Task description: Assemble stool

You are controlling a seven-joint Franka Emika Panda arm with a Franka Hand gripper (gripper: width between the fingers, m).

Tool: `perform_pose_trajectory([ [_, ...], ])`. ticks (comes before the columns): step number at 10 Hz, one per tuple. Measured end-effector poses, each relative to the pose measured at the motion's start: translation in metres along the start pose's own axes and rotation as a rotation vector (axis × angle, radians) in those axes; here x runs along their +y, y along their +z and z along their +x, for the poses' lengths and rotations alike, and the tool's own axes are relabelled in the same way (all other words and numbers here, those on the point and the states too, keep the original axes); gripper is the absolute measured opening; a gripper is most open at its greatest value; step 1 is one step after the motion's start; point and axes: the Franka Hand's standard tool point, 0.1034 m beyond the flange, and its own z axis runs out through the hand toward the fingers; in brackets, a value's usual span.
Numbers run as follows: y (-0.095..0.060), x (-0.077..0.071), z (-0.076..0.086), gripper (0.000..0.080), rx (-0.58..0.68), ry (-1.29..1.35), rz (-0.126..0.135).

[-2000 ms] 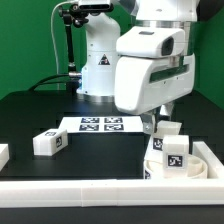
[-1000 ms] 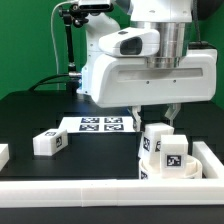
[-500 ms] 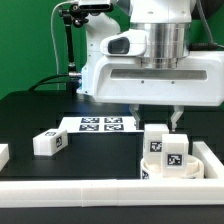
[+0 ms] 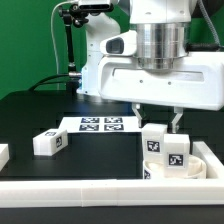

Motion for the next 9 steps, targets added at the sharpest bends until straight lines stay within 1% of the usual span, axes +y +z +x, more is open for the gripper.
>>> perform_pose_trajectory([
  [2, 0.0000, -0.0024, -0.0013, 0.0341, -0.003, 0.121, 0.008],
  [4, 0.0000, -0.0040, -0.0024, 0.0341, -0.004, 0.208, 0.009],
  [7, 0.0000, -0.0069, -0.0045, 0.0341, -0.016, 0.415, 0.021],
  [9, -0.0001, -0.0093, -0.0057, 0.0341, -0.031, 0.581, 0.034],
])
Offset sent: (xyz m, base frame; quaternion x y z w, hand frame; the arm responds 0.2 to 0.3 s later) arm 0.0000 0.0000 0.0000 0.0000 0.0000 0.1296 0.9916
